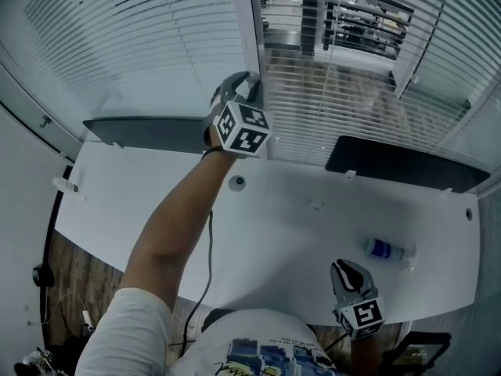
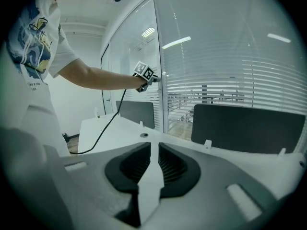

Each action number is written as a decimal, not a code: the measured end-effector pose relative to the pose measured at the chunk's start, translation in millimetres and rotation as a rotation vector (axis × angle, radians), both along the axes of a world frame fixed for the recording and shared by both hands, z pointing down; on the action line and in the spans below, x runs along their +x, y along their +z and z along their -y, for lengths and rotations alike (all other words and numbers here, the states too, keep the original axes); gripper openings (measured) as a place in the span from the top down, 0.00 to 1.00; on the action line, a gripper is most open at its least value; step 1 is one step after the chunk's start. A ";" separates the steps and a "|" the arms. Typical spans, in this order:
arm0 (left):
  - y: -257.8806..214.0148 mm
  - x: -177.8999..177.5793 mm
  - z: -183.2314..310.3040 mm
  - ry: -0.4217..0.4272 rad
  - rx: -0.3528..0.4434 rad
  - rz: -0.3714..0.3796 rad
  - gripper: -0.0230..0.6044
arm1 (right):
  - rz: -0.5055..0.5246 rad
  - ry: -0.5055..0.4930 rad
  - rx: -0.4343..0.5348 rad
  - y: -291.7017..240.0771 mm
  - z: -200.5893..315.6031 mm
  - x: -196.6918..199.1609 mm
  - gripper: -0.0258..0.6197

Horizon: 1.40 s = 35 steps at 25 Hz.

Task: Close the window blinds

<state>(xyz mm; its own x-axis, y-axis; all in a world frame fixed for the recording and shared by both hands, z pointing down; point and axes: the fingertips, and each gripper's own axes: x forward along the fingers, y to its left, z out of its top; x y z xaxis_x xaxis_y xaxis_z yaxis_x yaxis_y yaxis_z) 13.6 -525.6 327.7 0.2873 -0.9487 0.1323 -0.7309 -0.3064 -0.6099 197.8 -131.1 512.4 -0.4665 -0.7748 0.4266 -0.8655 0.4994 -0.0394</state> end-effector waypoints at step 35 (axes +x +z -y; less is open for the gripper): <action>0.4 5.4 -2.7 0.026 0.081 0.275 0.76 | 0.011 0.008 0.004 2.4 -2.8 2.2 0.90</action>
<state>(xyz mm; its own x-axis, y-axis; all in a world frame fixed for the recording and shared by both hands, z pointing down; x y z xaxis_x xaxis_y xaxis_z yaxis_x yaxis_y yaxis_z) 18.9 -522.8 328.1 0.2750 -0.9522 0.1329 -0.5269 -0.2648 -0.8076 200.0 -128.3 514.8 -0.4648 -0.7803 0.4184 -0.8691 0.4923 -0.0474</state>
